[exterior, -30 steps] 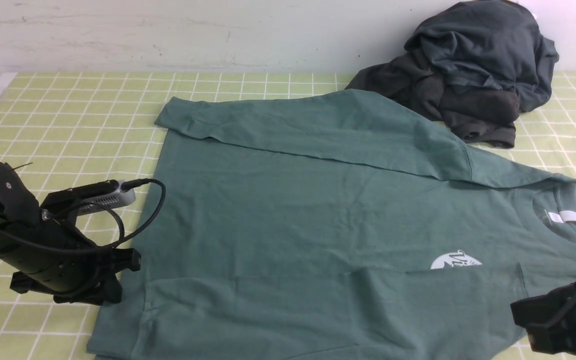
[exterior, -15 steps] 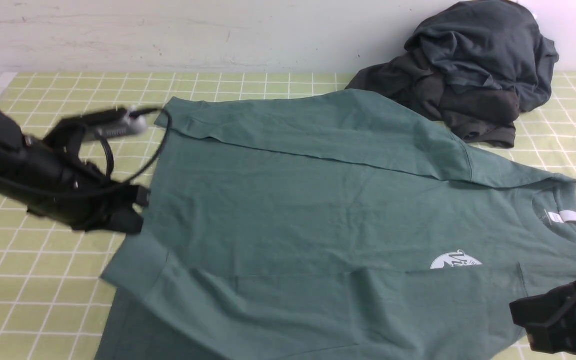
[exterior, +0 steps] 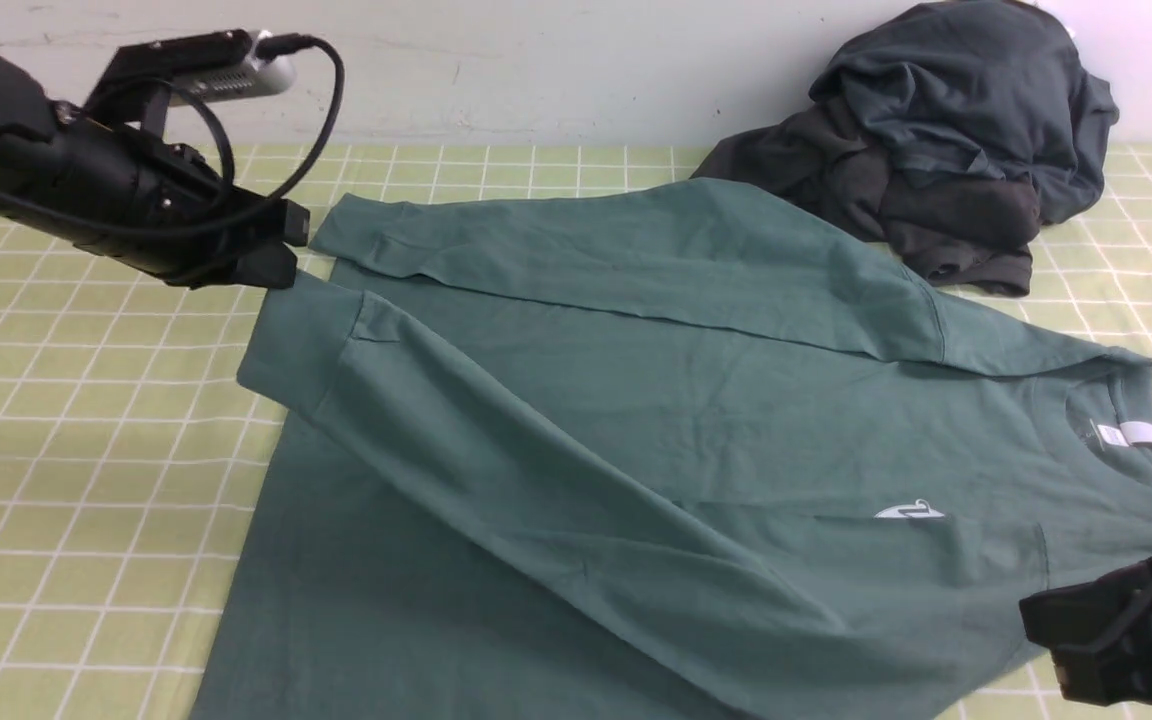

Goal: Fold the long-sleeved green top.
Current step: Use the left arm to drag and place the cuff at the centered position on the left edge of the fabric, then use the left arm to clamp the cuff farthest from it, then use the left arm to drag and drop the cuff onto the cuff closest to the left arm

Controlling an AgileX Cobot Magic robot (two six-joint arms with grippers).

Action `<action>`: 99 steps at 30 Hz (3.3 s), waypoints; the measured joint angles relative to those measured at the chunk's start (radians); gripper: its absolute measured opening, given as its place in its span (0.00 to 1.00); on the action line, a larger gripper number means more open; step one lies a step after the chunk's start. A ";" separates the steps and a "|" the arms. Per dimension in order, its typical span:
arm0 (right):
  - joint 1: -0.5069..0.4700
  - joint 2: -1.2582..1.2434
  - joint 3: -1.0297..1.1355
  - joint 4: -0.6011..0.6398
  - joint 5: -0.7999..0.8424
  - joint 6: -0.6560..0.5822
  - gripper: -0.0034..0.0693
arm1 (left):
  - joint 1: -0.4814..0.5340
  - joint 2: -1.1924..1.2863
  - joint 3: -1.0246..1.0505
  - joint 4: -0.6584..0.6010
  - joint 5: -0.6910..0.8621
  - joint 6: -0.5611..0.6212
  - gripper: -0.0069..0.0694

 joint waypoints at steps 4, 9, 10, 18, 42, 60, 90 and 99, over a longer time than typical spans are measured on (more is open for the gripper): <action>0.000 0.000 0.000 0.000 -0.009 -0.003 0.03 | 0.003 0.141 -0.121 0.059 0.032 -0.094 0.10; 0.000 0.000 0.000 0.000 -0.021 -0.007 0.03 | 0.003 0.308 -0.324 0.111 0.145 -0.153 0.10; 0.000 0.000 0.000 0.000 -0.022 -0.009 0.03 | 0.003 0.321 -0.342 0.112 0.151 -0.154 0.10; 0.000 0.000 0.000 0.000 -0.040 -0.051 0.03 | 0.003 0.536 -0.698 0.224 0.273 -0.245 0.31; 0.000 0.000 0.000 0.015 -0.199 -0.052 0.03 | -0.004 0.846 -0.922 0.147 -0.218 -0.258 0.32; 0.000 0.000 0.000 0.053 -0.199 -0.052 0.03 | -0.028 0.409 -0.910 0.237 0.492 -0.208 0.10; 0.000 0.000 0.001 0.104 -0.069 -0.056 0.03 | -0.100 -0.036 0.051 0.461 0.404 -0.303 0.41; 0.000 0.000 0.001 0.116 -0.050 -0.076 0.03 | -0.100 -0.092 0.146 0.453 0.250 -0.329 0.46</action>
